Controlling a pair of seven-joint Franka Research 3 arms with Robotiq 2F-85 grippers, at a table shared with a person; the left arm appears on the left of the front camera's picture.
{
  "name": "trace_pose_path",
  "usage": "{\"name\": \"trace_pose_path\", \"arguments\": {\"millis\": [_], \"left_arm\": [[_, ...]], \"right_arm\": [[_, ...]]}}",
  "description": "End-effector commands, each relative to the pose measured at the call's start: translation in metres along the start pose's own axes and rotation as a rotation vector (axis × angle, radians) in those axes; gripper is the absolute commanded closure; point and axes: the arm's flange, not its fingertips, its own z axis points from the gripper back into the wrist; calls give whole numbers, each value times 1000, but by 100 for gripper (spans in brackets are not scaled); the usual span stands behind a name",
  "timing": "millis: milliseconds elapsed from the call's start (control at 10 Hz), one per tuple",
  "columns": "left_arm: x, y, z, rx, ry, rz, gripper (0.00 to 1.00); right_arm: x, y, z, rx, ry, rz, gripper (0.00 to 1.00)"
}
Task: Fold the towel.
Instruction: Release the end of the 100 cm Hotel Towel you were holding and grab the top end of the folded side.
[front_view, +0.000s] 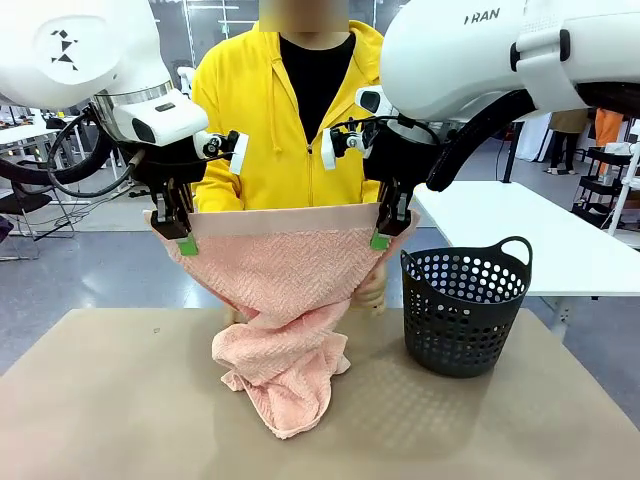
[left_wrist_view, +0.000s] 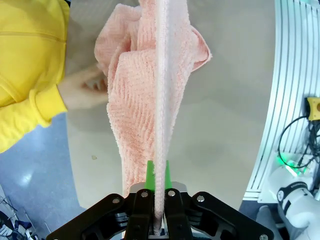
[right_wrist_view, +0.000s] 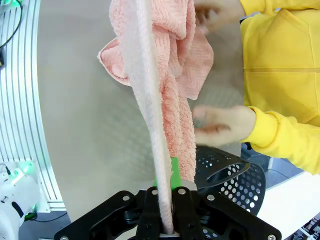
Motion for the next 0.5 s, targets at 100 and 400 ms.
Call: {"name": "trace_pose_path", "arguments": {"millis": [100, 400], "left_arm": [[-1, 1, 0, 0, 0, -5, 100], [-1, 1, 0, 0, 0, -5, 100]], "right_arm": [[0, 0, 0, -2, 2, 1, 100], [0, 0, 0, -2, 2, 1, 100]]}}
